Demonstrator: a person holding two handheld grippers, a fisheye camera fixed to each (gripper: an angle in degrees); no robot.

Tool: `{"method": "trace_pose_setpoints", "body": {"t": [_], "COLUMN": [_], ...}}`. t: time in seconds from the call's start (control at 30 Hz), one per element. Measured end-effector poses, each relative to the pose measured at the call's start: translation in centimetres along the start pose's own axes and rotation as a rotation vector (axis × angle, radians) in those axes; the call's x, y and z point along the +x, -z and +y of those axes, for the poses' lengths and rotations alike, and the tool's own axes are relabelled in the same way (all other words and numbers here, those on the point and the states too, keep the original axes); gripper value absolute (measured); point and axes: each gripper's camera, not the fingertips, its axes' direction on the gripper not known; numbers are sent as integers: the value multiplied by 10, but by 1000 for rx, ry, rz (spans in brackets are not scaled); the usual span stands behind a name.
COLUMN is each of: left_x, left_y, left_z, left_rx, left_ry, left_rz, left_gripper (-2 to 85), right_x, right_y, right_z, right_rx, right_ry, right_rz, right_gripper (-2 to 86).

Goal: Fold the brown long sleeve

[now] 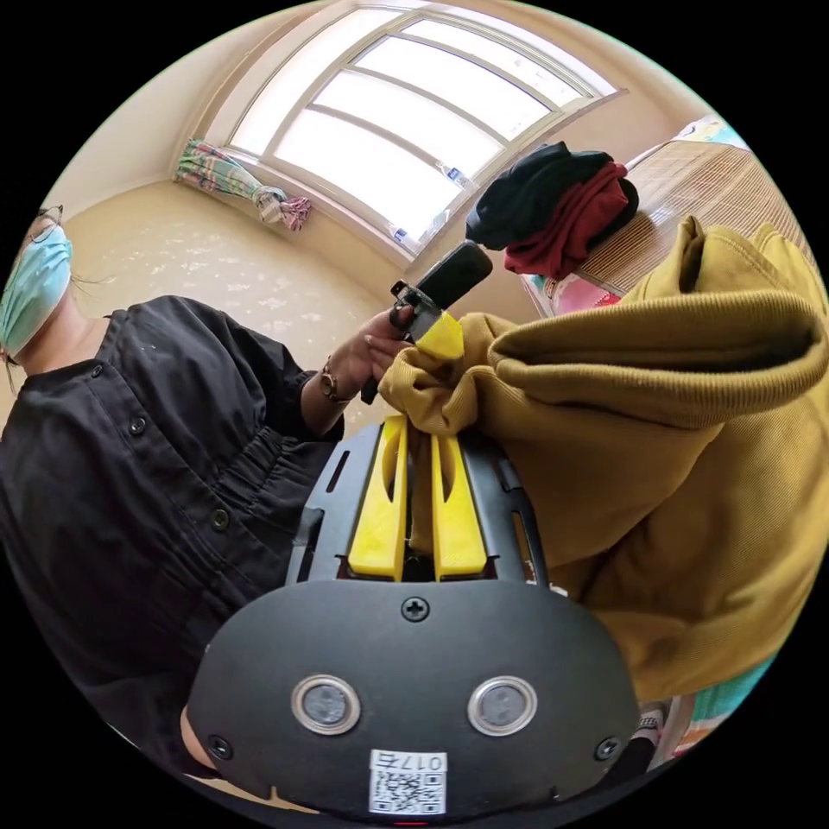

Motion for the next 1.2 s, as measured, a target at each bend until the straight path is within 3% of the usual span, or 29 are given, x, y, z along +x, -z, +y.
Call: {"method": "trace_pose_setpoints", "body": {"t": [0.2, 0.37, 0.47, 0.53, 0.63, 0.83, 0.9, 1.07, 1.2], "left_x": [58, 139, 181, 192, 198, 201, 199, 181, 152], "left_y": [79, 118, 128, 130, 107, 17, 2, 7, 28], "left_z": [23, 17, 12, -2, -21, 19, 39, 65, 67], "left_rx": [197, 102, -16, -69, -162, -302, -308, -275, -178], "left_ry": [-526, -995, -1275, -1402, -1367, -1232, -1221, -1203, -1195], "left_rz": [351, 527, 818, 1182, 1460, 1735, 1751, 1742, 1820], "left_gripper": [50, 46, 45, 45, 44, 44, 45, 45, 45], "right_x": [-32, -75, -100, -111, -107, -59, -43, -18, -4], "right_y": [82, 147, 177, 197, 215, 247, 251, 239, 218], "right_z": [6, 17, 24, 32, 42, 57, 59, 41, 12], "right_rx": [297, 425, 460, 505, 557, 738, 759, 641, 508], "right_ry": [195, 337, 372, 378, 309, 13, -6, -49, 36], "right_rz": [-236, -175, -63, -10, 85, 142, 107, 239, 69], "right_gripper": [11, 8, 8, 10, 18, 85, 110, 162, 175]}}
